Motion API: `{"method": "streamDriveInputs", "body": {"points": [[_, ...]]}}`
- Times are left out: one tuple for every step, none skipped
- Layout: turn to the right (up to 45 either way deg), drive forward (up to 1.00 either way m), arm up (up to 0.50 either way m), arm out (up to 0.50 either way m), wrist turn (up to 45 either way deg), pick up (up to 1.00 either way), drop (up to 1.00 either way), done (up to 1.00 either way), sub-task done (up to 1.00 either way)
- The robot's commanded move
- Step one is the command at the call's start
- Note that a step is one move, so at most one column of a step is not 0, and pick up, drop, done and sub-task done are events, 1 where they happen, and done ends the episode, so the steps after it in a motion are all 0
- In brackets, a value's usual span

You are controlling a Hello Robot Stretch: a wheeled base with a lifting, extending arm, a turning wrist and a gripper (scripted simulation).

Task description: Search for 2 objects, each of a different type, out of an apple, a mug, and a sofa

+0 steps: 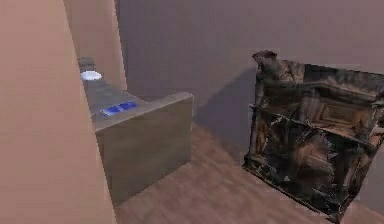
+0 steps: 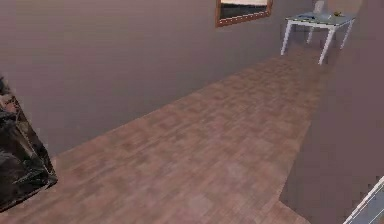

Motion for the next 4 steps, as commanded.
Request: {"method": "streamDriveInputs", "body": {"points": [[24.0, 0.0, 0.0, 0.0, 0.0, 0.0, 0.0, 0.0, 0.0], [0.0, 0.8, 0.0, 0.0, 0.0, 0.0, 0.0, 0.0, 0.0], [-45.0, 0.0, 0.0, 0.0, 0.0, 0.0, 0.0, 0.0, 0.0], [-18.0, 0.0, 0.0, 0.0, 0.0, 0.0, 0.0, 0.0, 0.0]]}}
